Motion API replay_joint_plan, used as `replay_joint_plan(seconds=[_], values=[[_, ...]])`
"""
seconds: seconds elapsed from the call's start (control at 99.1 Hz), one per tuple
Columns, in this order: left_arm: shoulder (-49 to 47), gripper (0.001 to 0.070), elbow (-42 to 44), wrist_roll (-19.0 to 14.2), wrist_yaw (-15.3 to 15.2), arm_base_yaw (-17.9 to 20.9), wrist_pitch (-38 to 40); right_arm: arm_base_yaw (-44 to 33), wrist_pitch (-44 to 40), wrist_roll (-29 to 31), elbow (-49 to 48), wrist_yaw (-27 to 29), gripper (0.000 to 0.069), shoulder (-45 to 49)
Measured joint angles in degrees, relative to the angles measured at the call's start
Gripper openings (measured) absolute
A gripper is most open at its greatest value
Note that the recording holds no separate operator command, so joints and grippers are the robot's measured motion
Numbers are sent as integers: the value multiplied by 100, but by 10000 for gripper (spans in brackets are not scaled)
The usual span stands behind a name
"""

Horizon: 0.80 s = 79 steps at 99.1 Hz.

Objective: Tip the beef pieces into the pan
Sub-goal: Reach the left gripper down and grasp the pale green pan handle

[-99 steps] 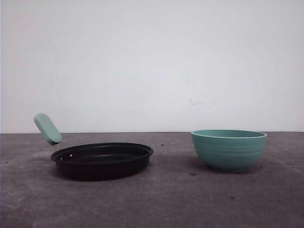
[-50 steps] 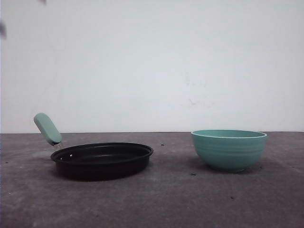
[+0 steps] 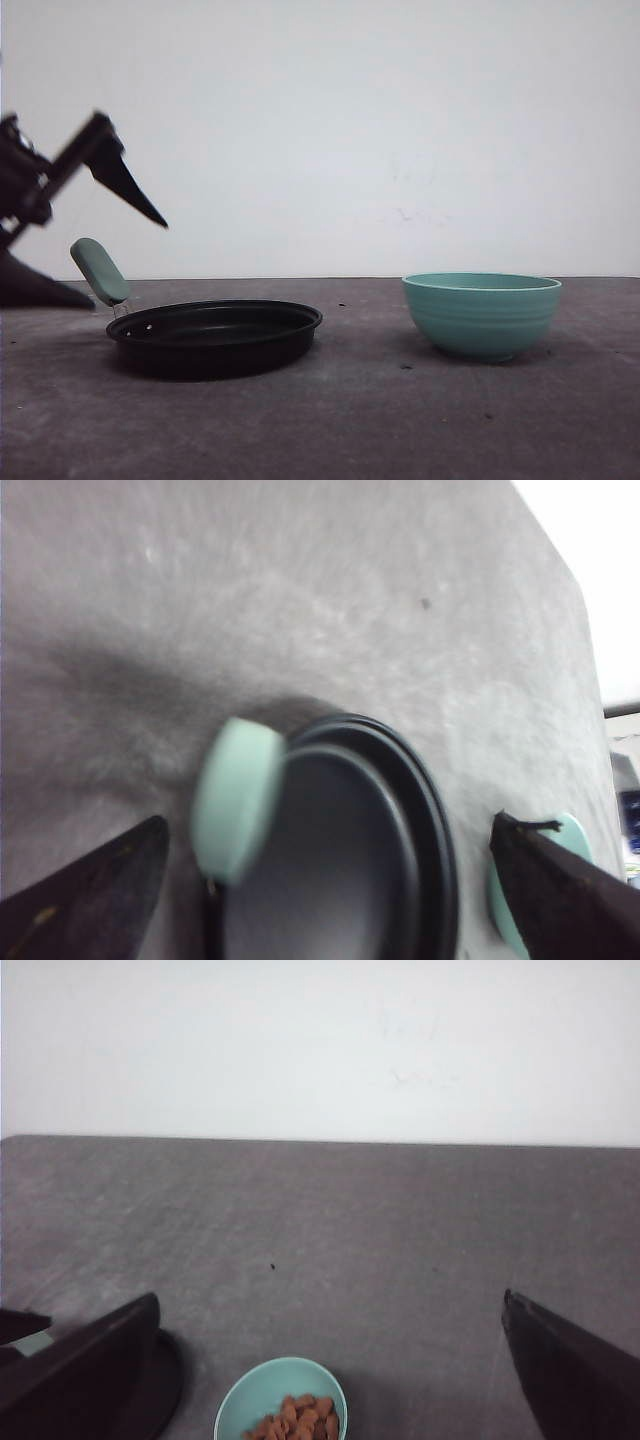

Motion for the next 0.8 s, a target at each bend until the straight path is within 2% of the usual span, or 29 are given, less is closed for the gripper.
replay_joint_plan(seconds=[0.101, 0.161, 0.222, 0.303, 0.363, 0.525, 0.595, 0.676, 0.797], values=[[470, 625, 0, -223, 0, -4, 426, 0, -177, -7, 0, 0, 684, -2], [656, 576, 0, -319, -2, -11, 590, 0, -302, -22, 0, 2, 684, 0], [780, 443, 0, -367, -11, -20, 710, 0, -396, -37, 0, 13, 684, 0], [839, 189, 0, -407, -166, -26, 767, 0, -457, -44, 0, 17, 684, 0], [837, 88, 0, -398, -332, -33, 782, 0, -474, -50, 0, 20, 684, 0], [837, 59, 0, -402, -367, -31, 833, 0, -487, -229, 0, 295, 684, 94], [817, 59, 0, -393, -254, -50, 804, 0, -529, -284, 0, 326, 684, 212], [671, 59, 0, -393, -114, -166, 680, 0, -531, -306, -13, 334, 684, 503], [170, 59, 0, -343, -61, -448, 328, 0, -345, -323, -251, 184, 684, 1093]])
